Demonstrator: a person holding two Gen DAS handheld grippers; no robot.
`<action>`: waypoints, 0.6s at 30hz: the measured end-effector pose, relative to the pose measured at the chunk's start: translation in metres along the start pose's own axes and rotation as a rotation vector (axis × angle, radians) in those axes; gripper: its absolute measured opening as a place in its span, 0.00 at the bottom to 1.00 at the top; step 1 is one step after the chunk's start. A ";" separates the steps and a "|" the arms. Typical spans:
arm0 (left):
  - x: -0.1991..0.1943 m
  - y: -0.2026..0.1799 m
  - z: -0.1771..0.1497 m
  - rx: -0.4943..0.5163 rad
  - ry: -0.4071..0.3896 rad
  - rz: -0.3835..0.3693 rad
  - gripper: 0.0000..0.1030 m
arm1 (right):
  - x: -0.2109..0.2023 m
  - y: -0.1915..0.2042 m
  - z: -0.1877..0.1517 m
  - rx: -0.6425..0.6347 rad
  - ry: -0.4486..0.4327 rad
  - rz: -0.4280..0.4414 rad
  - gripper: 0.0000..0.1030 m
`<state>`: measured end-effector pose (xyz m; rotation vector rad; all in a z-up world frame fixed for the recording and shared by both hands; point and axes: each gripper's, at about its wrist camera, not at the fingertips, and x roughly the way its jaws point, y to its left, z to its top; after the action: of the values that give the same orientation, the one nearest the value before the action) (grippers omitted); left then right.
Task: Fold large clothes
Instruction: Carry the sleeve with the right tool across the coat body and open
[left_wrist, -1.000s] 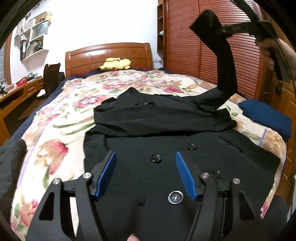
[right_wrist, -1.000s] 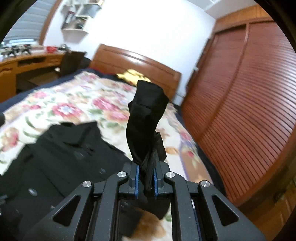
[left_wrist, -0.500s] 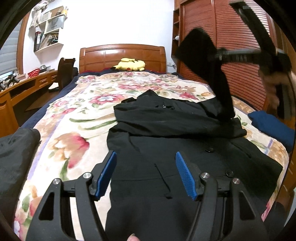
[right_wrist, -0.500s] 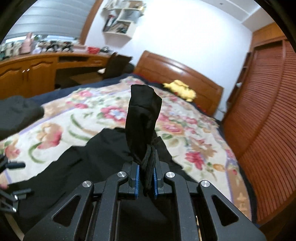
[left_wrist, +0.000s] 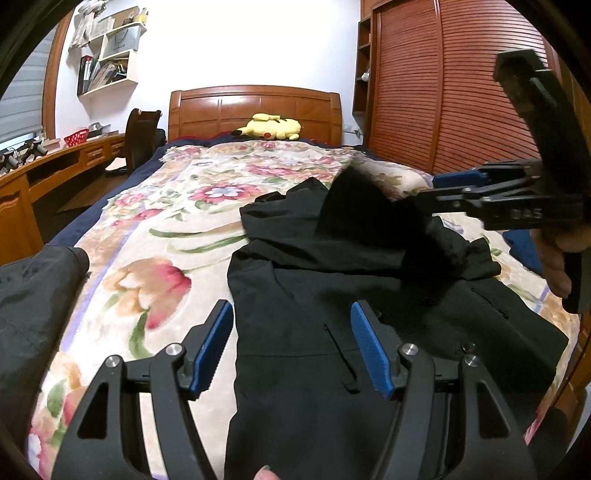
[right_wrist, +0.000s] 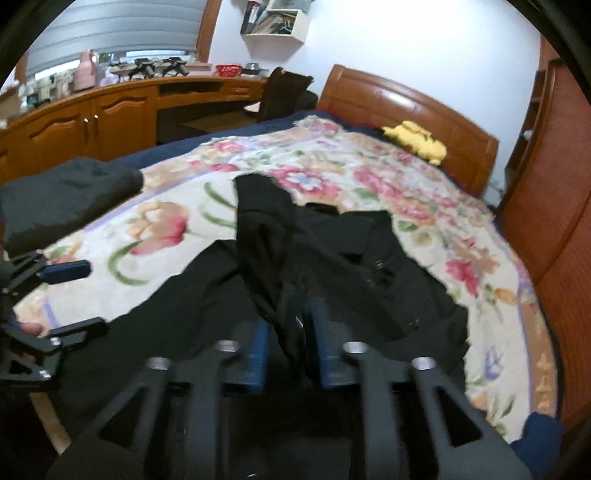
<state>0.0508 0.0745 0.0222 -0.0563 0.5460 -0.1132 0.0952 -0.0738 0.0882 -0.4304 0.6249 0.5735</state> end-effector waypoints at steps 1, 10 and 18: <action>0.000 0.000 0.000 0.001 0.001 0.000 0.64 | -0.005 0.001 -0.002 -0.010 -0.015 0.000 0.55; 0.007 -0.007 -0.002 0.016 0.013 0.005 0.64 | -0.014 -0.023 -0.036 0.021 -0.004 -0.086 0.59; 0.016 -0.015 -0.004 0.028 0.035 0.018 0.64 | 0.025 -0.062 -0.100 0.177 0.087 -0.104 0.59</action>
<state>0.0606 0.0578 0.0120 -0.0220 0.5796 -0.1049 0.1078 -0.1655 0.0113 -0.3201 0.7256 0.3979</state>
